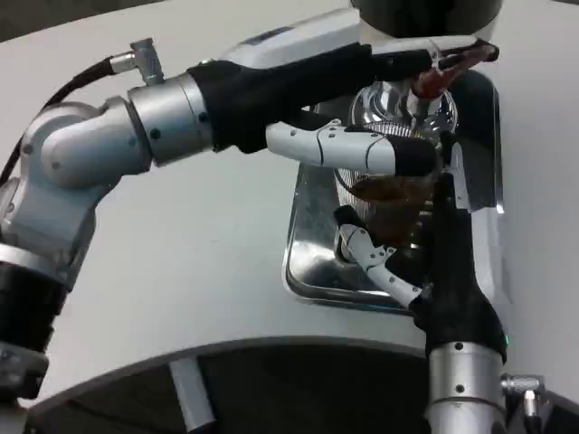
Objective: Grasp the cup under the faucet to collect the drink, then remove the cup.
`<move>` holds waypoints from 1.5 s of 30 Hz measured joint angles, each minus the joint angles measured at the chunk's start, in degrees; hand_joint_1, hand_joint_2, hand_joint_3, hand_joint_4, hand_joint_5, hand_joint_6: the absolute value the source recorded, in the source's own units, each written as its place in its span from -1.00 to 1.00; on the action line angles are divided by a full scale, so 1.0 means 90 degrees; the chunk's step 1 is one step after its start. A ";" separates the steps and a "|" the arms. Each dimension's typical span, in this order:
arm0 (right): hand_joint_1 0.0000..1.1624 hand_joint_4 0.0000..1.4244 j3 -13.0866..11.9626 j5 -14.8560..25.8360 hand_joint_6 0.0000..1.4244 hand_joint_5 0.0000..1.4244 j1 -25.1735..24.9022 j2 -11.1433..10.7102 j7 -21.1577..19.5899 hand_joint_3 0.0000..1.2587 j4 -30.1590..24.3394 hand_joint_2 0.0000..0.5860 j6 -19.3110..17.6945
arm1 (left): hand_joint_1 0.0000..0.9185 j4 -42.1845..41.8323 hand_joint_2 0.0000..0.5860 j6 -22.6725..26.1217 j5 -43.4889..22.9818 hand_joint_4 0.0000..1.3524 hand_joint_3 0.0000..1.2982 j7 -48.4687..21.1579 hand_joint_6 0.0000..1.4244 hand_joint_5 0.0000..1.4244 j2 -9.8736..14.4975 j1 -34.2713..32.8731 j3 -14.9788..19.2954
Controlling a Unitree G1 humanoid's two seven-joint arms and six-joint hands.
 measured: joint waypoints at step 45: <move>0.24 -1.00 -0.0203 0.0242 -0.80 -0.88 -0.0367 0.0028 -0.0067 -1.00 0.0590 -0.17 -0.0498 | -1.00 0.0124 -0.54 0.0297 -0.1293 -0.70 -0.61 -0.0095 -0.53 -0.66 -0.0457 0.0330 0.0986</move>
